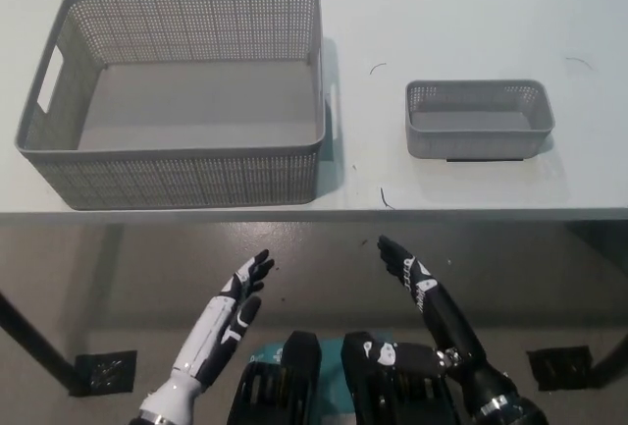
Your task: Use the right hand to pick up a small rectangular container and put it into a bigger container on the left side
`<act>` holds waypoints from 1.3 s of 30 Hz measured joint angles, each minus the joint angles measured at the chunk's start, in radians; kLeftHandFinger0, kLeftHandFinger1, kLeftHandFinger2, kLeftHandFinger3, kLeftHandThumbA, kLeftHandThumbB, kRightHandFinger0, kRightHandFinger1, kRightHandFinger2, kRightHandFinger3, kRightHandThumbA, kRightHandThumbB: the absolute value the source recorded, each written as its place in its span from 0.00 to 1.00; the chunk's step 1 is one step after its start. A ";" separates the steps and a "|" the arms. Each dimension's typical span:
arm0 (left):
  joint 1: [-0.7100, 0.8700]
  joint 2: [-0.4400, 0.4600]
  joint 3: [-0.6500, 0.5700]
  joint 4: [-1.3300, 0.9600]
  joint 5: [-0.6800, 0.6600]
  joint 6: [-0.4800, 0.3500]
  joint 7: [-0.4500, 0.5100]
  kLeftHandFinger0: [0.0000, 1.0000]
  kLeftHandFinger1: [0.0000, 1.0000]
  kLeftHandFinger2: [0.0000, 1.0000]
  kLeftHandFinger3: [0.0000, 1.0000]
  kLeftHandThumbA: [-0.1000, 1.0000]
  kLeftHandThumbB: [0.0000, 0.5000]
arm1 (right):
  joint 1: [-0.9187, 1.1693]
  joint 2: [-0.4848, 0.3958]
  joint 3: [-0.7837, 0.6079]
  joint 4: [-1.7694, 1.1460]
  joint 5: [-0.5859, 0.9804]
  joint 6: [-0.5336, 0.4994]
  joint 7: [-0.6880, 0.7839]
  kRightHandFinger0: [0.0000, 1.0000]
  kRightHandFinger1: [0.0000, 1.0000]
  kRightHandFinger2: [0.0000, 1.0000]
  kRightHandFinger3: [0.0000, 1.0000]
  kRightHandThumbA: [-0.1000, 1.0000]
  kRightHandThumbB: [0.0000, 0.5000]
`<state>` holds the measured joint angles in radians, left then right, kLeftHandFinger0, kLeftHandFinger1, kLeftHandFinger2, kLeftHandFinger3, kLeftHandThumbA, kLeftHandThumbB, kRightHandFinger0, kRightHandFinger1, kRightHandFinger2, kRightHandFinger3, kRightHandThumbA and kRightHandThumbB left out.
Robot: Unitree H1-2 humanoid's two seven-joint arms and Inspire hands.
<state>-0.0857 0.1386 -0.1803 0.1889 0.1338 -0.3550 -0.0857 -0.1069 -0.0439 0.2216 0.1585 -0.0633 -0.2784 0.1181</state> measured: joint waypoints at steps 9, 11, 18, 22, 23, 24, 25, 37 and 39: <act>0.010 0.008 -0.032 -0.028 -0.011 0.000 -0.046 1.00 1.00 1.00 1.00 1.00 0.71 | 0.033 0.008 -0.158 -0.258 -0.001 -0.050 -0.057 1.00 1.00 1.00 1.00 1.00 0.29; 0.009 0.008 -0.032 -0.028 -0.012 0.000 -0.052 1.00 1.00 1.00 1.00 1.00 0.73 | 0.009 -0.001 -0.198 -0.296 -0.001 -0.053 -0.070 1.00 1.00 1.00 1.00 1.00 0.34; -0.005 0.007 -0.032 -0.034 -0.012 0.003 -0.065 1.00 1.00 1.00 1.00 1.00 0.74 | -0.164 -0.115 -0.359 -0.416 0.036 -0.002 -0.093 1.00 1.00 1.00 1.00 1.00 0.49; -0.010 0.006 -0.031 -0.037 -0.016 0.010 -0.072 1.00 1.00 1.00 1.00 1.00 0.75 | -0.310 -0.243 -0.427 -0.421 0.054 0.069 -0.092 1.00 1.00 1.00 1.00 1.00 0.78; -0.011 0.007 -0.030 -0.037 -0.016 0.012 -0.074 1.00 1.00 1.00 1.00 1.00 0.75 | -0.345 -0.282 -0.431 -0.421 0.048 0.096 -0.088 1.00 1.00 1.00 1.00 1.00 0.77; -0.011 0.007 -0.030 -0.036 -0.016 0.013 -0.074 1.00 1.00 1.00 1.00 1.00 0.75 | -0.375 -0.315 -0.431 -0.420 0.046 0.117 -0.084 1.00 1.00 1.00 1.00 1.00 0.76; -0.011 0.006 -0.030 -0.036 -0.016 0.015 -0.075 1.00 1.00 1.00 1.00 1.00 0.76 | -0.398 -0.350 -0.430 -0.419 0.043 0.141 -0.078 1.00 1.00 1.00 1.00 1.00 0.79; -0.010 0.006 -0.030 -0.032 -0.016 0.030 -0.075 1.00 1.00 1.00 1.00 1.00 0.72 | -0.754 -0.578 -0.218 -0.187 -0.013 0.349 0.099 1.00 1.00 1.00 1.00 1.00 0.44; -0.010 0.007 -0.030 -0.031 -0.017 0.032 -0.075 1.00 1.00 1.00 1.00 1.00 0.72 | -0.828 -0.580 -0.152 -0.103 -0.027 0.372 0.138 1.00 1.00 1.00 1.00 1.00 0.51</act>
<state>-0.0957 0.1452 -0.2098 0.1581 0.1172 -0.3229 -0.1609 -0.9350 -0.6236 0.0695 0.0556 -0.0898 0.0932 0.2564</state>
